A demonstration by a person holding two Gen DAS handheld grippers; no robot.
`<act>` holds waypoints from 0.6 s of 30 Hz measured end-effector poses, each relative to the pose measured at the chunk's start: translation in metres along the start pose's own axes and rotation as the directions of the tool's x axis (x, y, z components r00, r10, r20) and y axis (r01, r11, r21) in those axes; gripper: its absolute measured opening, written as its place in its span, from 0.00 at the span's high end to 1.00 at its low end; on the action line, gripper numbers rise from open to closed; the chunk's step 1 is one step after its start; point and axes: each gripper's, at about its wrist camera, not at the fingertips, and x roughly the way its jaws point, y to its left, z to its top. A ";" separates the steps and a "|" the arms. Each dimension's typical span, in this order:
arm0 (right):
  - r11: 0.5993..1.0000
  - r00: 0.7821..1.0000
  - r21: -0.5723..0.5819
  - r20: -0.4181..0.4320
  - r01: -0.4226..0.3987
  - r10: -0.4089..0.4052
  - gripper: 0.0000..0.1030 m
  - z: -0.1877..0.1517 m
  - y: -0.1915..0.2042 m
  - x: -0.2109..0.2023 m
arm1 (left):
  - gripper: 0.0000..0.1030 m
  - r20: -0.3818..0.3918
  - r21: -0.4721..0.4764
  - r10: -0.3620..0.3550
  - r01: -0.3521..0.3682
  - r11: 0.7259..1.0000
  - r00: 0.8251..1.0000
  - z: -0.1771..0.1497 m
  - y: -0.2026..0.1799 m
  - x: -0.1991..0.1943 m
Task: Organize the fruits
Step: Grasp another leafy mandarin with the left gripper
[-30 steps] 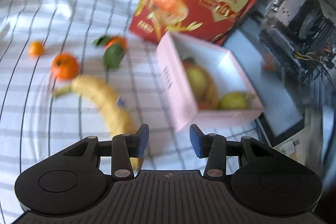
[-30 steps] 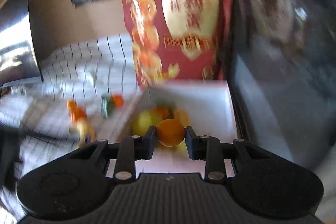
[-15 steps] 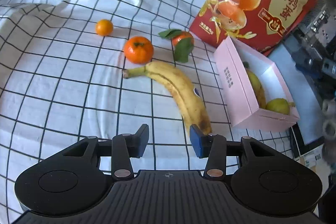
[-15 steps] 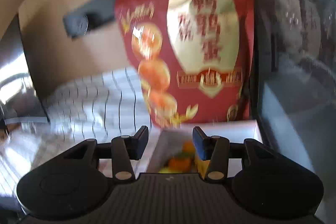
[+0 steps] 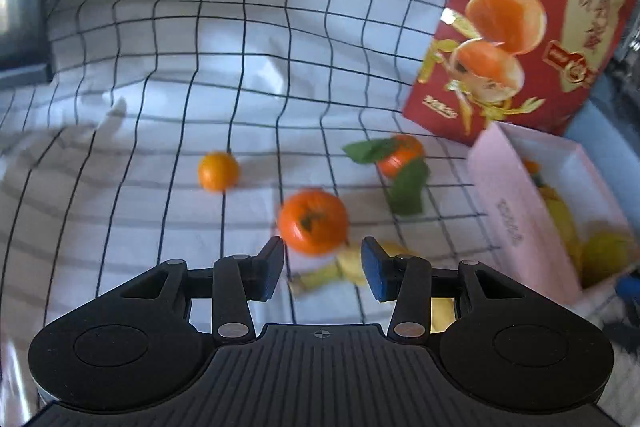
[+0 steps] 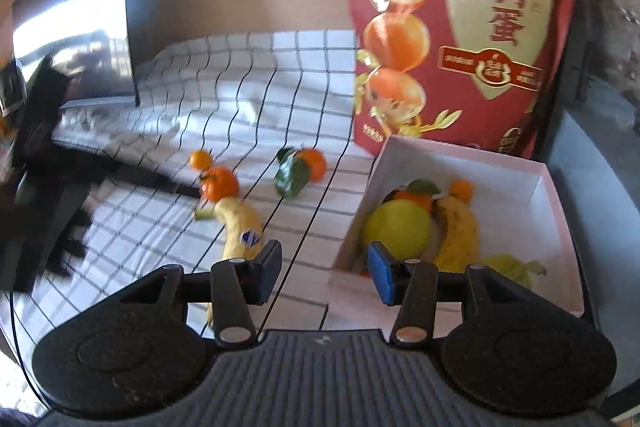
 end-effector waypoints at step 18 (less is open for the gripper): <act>0.999 0.991 -0.032 -0.133 -0.015 0.011 0.51 -0.033 0.038 0.019 | 0.46 -0.048 0.030 0.025 -0.023 0.999 0.999 0.009 -0.002 0.052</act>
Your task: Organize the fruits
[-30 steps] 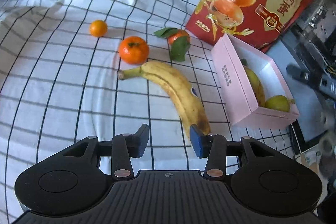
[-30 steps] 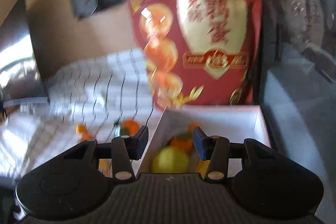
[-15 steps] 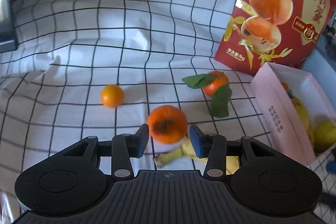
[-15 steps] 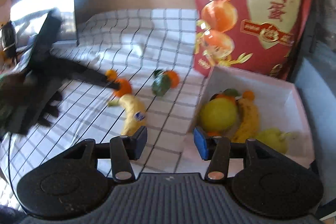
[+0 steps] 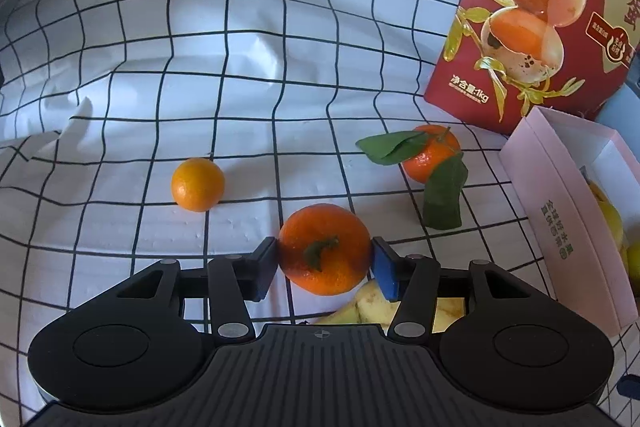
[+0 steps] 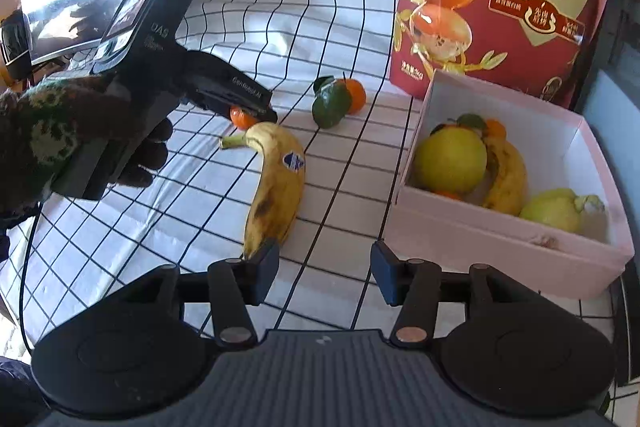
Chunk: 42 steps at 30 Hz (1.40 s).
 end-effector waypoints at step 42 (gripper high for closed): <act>0.995 0.992 0.016 -0.074 -0.101 0.102 0.42 -0.025 0.028 0.026 | 0.47 -0.099 -0.143 -0.006 -0.009 0.990 0.995 -0.130 0.006 -0.134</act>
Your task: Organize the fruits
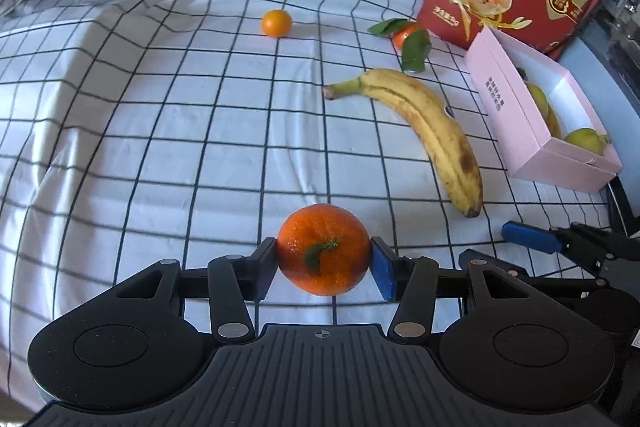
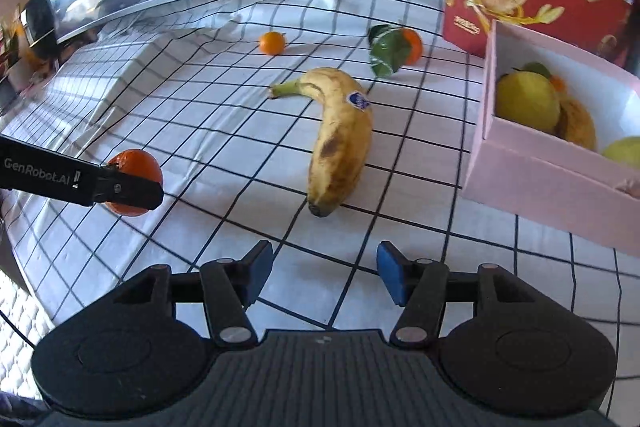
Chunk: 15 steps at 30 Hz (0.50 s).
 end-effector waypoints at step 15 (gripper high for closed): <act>0.998 0.978 -0.027 -0.202 0.051 -0.055 0.06 0.021 0.026 0.023 | 0.47 -0.023 0.072 -0.164 0.165 0.984 0.986 0.022 0.045 0.020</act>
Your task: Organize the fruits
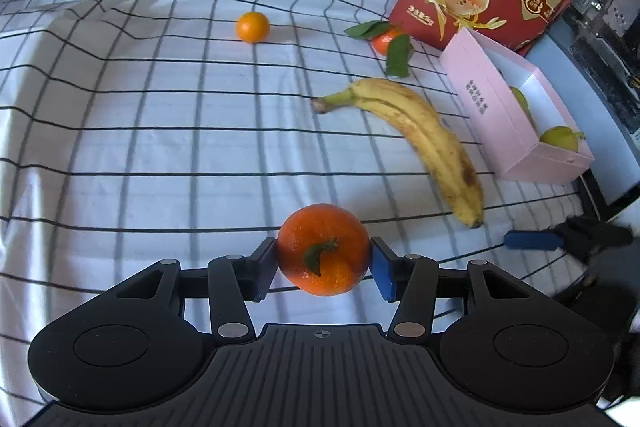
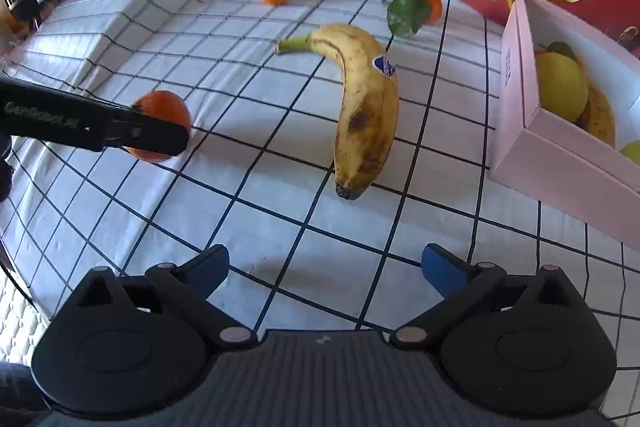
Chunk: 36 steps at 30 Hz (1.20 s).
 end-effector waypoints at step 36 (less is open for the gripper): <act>0.992 0.957 0.123 0.280 0.038 -0.072 0.65 0.021 -0.051 -0.096 | 0.47 -0.070 0.132 -0.209 0.217 0.967 0.975 0.004 -0.089 0.004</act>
